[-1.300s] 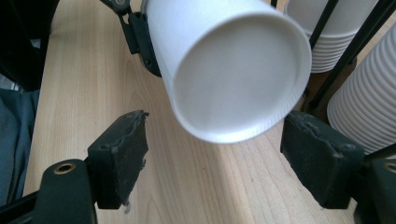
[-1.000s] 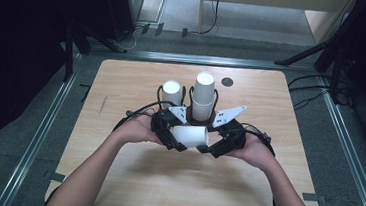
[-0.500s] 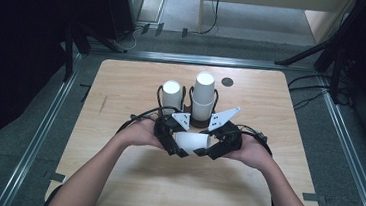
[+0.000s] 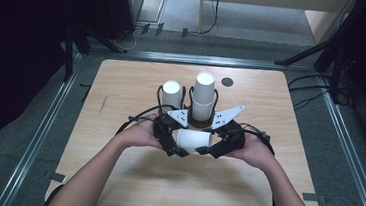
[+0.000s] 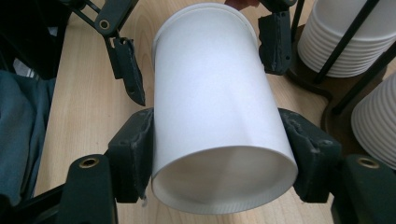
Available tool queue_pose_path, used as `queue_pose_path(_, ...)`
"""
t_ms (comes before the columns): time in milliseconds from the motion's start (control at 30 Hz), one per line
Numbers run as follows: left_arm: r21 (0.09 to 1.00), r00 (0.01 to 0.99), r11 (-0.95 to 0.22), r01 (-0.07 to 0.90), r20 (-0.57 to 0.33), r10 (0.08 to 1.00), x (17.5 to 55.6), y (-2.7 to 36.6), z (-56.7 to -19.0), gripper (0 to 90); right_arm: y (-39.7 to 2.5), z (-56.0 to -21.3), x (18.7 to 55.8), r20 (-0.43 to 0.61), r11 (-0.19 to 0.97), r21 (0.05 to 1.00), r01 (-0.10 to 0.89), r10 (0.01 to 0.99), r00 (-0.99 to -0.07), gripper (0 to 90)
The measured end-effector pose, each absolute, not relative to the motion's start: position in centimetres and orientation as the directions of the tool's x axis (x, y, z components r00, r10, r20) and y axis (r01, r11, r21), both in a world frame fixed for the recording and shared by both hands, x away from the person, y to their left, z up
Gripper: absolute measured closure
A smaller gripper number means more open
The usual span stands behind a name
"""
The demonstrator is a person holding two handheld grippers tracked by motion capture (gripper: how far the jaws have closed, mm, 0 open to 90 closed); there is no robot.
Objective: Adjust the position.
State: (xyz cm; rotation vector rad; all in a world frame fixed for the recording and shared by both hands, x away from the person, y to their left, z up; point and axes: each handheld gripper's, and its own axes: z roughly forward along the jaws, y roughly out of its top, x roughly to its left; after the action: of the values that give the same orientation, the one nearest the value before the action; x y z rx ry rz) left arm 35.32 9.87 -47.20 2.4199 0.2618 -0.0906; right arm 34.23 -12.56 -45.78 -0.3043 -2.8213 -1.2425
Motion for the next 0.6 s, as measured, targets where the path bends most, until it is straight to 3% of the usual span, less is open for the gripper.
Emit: queue_pose_path(600,0.730,0.961,-0.626,0.274,-0.180,0.210,35.04,10.63,-47.05,0.6,-13.48,-45.04,34.31,0.127,0.598,0.776,0.199,0.160,-0.979,33.1)
